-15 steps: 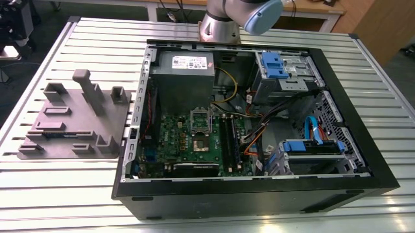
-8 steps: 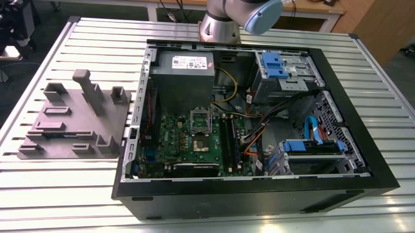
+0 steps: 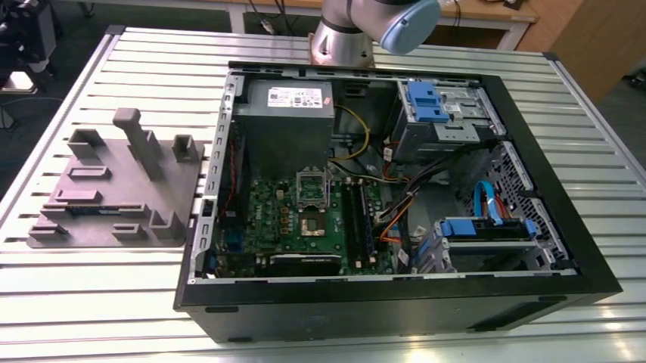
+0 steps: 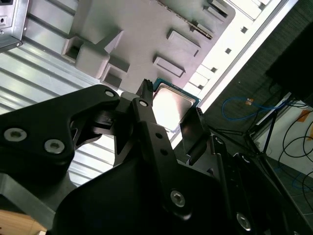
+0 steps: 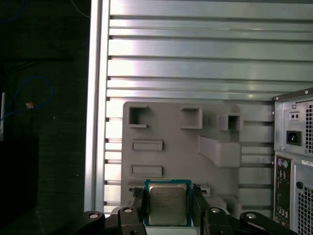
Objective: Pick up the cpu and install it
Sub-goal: 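Pick up the cpu and move it towards the insertion slot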
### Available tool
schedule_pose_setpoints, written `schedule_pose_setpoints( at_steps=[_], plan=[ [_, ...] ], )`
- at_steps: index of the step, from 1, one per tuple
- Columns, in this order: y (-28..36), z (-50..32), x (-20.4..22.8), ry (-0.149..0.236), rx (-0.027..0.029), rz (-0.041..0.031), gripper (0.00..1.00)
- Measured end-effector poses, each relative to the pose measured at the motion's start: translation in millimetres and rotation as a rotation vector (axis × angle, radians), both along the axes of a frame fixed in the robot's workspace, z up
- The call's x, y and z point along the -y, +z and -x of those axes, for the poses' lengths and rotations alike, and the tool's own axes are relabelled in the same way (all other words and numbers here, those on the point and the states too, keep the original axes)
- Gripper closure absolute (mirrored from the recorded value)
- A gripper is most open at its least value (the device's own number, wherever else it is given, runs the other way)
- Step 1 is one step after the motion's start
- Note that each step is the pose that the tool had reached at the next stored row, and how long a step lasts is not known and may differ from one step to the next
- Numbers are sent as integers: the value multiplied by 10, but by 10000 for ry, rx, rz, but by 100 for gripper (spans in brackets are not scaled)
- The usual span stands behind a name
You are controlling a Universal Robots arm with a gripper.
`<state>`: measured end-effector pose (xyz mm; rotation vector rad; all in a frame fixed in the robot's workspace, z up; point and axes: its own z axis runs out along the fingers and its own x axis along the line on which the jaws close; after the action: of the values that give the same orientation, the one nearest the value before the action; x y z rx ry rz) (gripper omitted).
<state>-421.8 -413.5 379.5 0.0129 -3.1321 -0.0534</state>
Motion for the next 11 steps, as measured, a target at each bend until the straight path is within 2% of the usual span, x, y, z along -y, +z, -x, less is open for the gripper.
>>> schedule_pose_setpoints(
  at_steps=[11],
  plan=[
    [0,-29,0,-1,0,0,53]
  ],
)
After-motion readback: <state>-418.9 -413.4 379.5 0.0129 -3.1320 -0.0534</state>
